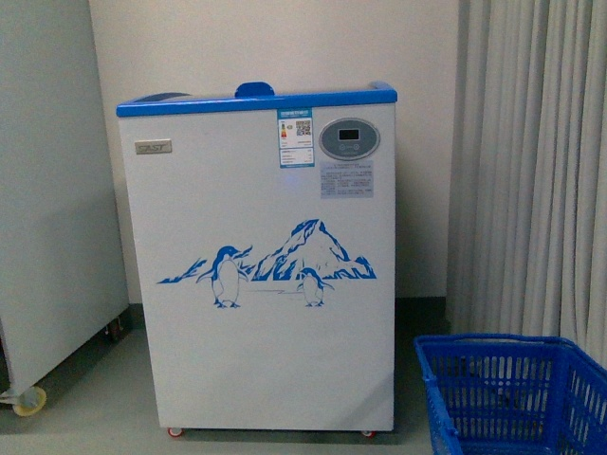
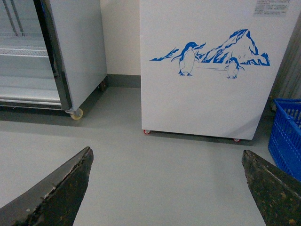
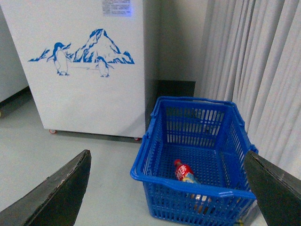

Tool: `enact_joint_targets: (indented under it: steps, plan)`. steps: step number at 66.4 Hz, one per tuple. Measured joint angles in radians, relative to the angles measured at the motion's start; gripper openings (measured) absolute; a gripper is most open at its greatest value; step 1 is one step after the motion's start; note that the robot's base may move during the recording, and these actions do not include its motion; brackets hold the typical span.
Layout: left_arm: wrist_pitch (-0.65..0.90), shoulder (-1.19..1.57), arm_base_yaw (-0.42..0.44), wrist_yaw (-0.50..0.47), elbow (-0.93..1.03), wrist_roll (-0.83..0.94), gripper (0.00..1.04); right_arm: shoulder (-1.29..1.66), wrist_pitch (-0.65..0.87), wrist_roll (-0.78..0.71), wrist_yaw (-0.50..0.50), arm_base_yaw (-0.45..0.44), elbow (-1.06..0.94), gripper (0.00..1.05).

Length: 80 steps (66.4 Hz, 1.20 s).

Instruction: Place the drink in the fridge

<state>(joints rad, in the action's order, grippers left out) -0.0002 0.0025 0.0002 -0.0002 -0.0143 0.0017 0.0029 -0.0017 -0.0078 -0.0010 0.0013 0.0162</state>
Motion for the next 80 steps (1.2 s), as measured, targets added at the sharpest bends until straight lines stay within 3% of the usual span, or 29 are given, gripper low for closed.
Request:
enact_joint_targets:
  steps: [77,80]
  plan:
    - [0.000,0.000,0.000,0.000,0.000,0.000,0.97,0.001,0.000,0.000,0.000,0.000,0.000,0.97]
    - [0.000,0.000,0.000,0.000,0.000,0.000,0.97,0.042,-0.074,0.012,0.049,0.004,0.024,0.97]
